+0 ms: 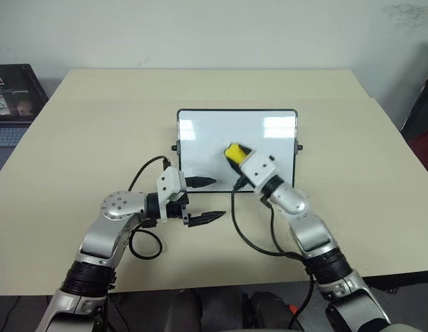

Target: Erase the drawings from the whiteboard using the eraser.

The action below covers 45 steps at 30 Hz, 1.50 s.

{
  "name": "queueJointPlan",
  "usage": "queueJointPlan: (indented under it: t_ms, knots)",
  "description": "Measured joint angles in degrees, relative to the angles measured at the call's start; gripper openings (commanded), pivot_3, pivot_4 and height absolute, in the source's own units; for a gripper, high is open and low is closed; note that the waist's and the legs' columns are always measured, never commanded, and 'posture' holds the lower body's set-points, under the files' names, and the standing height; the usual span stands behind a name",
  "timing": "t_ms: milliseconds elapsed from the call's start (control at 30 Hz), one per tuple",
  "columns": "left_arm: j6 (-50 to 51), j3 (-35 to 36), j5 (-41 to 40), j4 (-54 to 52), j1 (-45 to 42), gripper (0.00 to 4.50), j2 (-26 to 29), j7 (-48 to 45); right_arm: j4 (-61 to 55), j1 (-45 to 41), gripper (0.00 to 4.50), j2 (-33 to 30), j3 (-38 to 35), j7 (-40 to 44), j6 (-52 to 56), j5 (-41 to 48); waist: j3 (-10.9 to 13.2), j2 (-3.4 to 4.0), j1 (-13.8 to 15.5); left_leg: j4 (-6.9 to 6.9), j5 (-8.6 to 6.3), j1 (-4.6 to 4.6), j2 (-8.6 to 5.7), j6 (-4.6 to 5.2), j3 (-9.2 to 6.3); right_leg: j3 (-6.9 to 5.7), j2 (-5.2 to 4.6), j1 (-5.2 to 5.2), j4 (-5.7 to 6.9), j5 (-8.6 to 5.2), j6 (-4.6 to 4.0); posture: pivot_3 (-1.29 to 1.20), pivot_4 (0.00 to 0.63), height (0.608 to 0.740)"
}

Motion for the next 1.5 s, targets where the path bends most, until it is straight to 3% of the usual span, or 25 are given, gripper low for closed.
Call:
queueJointPlan:
  t_ms: [267, 400, 600, 767, 1167, 1433, 1500]
  knots:
    - [-0.74, -0.09, 0.1, 0.33, 0.53, 4.5, -1.24, 0.76, -24.93, 9.76, 1.3, -8.74, -13.18, 3.04, 18.37, 4.41, 0.0, -0.01, 1.04, 0.01, -0.01, -0.09, -0.05, 0.01, 0.01, -0.06, -0.01, 0.0, -0.06, -0.01, 0.01, 0.0, 0.15, 0.74]
    - [-0.66, -0.15, -0.35, 0.0, 0.5, 4.5, -1.32, 0.38, -28.75, 13.82, 1.3, -11.81, -19.1, 3.07, 26.42, 5.56, 0.0, 0.0, 0.91, 0.0, 0.0, -0.08, -0.06, 0.01, 0.01, -0.09, 0.01, 0.0, -0.03, -0.01, 0.01, 0.0, 0.15, 0.74]
    - [-0.72, -1.98, -0.66, -0.64, -0.97, 4.5, -1.53, -2.89, -25.3, 17.49, 1.3, -16.29, -20.38, 5.62, 35.38, 7.48, 0.0, 0.0, 0.72, 0.01, -0.01, -0.07, -0.09, 0.01, 0.09, -0.04, 0.04, -0.01, -0.04, -0.01, 0.01, 0.0, 0.15, 0.74]
    - [-0.96, -3.09, -0.61, -1.34, -2.58, 4.5, -3.08, -3.9, -17.41, 15.26, 1.3, -17.03, -20.74, 5.33, 40.42, 8.3, 0.0, 0.01, 0.65, 0.03, -0.01, -0.07, -0.1, 0.02, 0.1, 0.02, 0.06, -0.01, -0.04, -0.01, 0.01, 0.0, 0.15, 0.74]
    - [-0.62, -3.52, -0.5, -4.58, -1.39, 4.5, -3.39, -2.63, -2.35, 8.41, 1.3, -17.15, -24.33, 1.66, 41.06, 10.58, 0.02, 0.04, 0.75, 0.03, -0.01, -0.07, -0.1, 0.02, 0.13, 0.05, 0.06, 0.0, -0.09, -0.01, 0.01, 0.0, 0.15, 0.74]
    - [-0.6, -3.47, -0.2, -4.69, 0.03, 4.5, -3.36, -1.02, 1.04, 6.75, 4.03, -15.95, -26.18, -0.54, 39.8, 13.68, 0.04, 0.09, 0.76, 0.02, 0.0, -0.08, -0.09, 0.02, 0.14, 0.07, 0.06, -0.01, -0.1, -0.01, 0.01, 0.0, 0.15, 0.74]
    - [-0.56, -3.09, -0.21, -4.76, 1.45, 4.5, -3.25, 0.2, -2.93, 7.4, 4.45, -15.95, -26.46, -1.74, 39.5, 13.71, 0.08, 0.15, 0.75, 0.02, 0.0, -0.08, -0.08, 0.02, 0.1, 0.1, 0.06, -0.03, -0.09, -0.01, 0.01, 0.0, 0.15, 0.74]
